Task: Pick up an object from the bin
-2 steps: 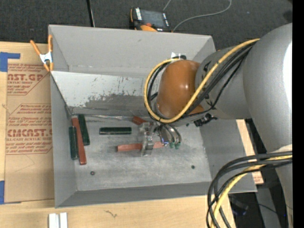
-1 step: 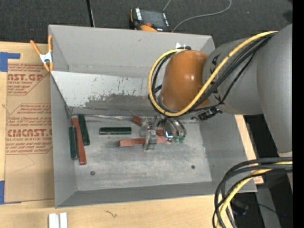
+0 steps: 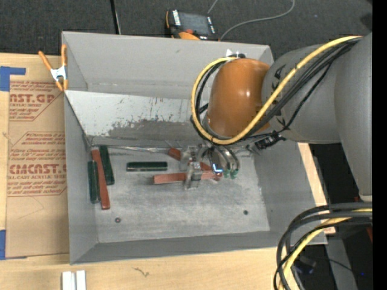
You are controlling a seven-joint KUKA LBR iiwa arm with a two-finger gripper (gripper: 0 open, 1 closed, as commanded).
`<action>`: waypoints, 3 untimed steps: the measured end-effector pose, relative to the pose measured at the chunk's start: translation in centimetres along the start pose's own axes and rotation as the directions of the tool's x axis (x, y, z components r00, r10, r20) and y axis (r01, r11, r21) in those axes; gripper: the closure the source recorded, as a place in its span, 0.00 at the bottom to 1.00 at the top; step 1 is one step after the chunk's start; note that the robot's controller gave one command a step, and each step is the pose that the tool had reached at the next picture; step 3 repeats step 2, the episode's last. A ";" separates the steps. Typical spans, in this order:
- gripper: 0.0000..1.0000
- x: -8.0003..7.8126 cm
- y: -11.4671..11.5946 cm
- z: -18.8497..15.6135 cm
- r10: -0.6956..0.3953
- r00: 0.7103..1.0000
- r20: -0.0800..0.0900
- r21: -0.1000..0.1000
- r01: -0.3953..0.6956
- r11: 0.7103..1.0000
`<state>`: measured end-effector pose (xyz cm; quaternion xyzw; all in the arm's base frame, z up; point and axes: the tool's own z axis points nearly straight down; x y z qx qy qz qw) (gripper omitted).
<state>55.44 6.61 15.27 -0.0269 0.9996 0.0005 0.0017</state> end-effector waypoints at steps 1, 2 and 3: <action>1.00 -0.1 0.0 -2.7 0.000 1.000 0.001 0.000 0.000 1.000; 1.00 -0.2 0.0 -3.8 0.001 1.000 0.000 0.000 -0.001 1.000; 1.00 -0.2 0.0 -3.8 0.001 1.000 0.000 0.000 -0.001 1.000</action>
Offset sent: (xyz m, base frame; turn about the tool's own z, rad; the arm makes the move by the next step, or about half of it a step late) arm 0.0000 -0.0001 0.0253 0.0000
